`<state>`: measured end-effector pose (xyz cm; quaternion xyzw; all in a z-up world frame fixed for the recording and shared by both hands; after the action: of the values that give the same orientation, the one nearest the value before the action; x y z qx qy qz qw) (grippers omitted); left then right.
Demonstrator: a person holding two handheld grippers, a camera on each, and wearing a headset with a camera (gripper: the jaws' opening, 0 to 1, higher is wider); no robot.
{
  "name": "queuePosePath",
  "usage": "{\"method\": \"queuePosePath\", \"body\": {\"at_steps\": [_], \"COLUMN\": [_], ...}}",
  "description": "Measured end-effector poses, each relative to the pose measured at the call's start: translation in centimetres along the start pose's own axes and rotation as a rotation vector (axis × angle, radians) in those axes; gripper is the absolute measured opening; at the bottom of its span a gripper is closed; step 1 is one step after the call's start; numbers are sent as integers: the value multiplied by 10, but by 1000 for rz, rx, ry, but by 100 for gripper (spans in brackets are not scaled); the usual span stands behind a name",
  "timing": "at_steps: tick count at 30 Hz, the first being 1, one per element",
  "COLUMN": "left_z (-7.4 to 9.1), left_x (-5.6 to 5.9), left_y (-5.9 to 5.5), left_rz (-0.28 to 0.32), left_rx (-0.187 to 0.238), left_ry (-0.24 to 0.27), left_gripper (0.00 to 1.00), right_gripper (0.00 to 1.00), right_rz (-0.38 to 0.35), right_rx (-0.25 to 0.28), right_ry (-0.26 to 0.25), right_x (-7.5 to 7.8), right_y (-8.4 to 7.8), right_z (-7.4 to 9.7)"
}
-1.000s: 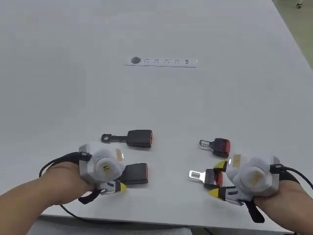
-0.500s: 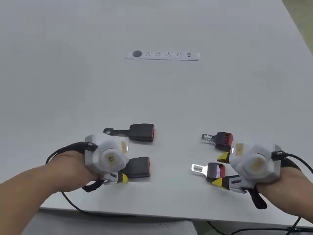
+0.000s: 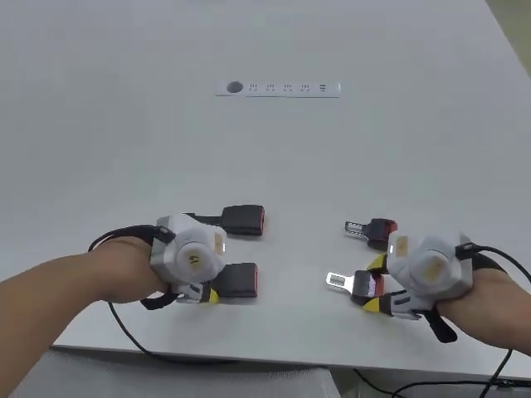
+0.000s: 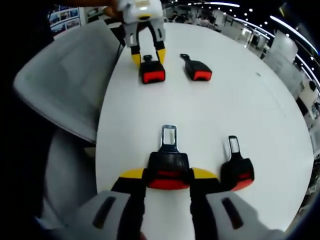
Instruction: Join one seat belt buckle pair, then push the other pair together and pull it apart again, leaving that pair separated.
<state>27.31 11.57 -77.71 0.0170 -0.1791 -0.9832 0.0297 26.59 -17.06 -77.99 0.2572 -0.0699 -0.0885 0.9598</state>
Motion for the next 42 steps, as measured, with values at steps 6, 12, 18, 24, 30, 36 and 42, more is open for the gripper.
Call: {"method": "queuePosePath", "body": {"at_steps": [6,12,18,24,30,36,42], "left_z": [0,-1,-2,-2,-2,-2,-2], "left_x": [0,-2,-2,-2,-1,-1,-1], "left_y": [1,5,6,7,6,6,6], "left_rz": [-40,-95,-100,-92,-98,-93,-87], "left_rx": [-14,-47,-74,-87,-90,-93,-100], "left_ry": [-12,-41,-49,-44,-43,-40,-40], "left_gripper": [32,32,32,32,32,31,31], "right_gripper": [33,33,33,33,33,33,33], "right_rz": [55,87,112,104,104,68,61], "right_rx": [-9,-19,-39,-32,-12,5,20], "right_ry": [38,59,59,46,52,36,32], "right_x": [1,2,2,-1,-9,-11,-15], "right_y": [-1,-1,1,6,14,18,30], "right_z": [0,0,0,-3,-7,-9,-16]}}
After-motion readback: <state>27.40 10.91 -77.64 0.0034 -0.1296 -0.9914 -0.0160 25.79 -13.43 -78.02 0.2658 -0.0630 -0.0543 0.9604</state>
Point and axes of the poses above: the centre of the closed fingertips' face, and the gripper's own axes: z roughly backward along the fingers, x roughly to its right, y roughly out of its top, the point moved 8 cm from there along z, roughly backward along the fingers, and after that the axes turned 3 degrees about -y, right-handed, at the moved point
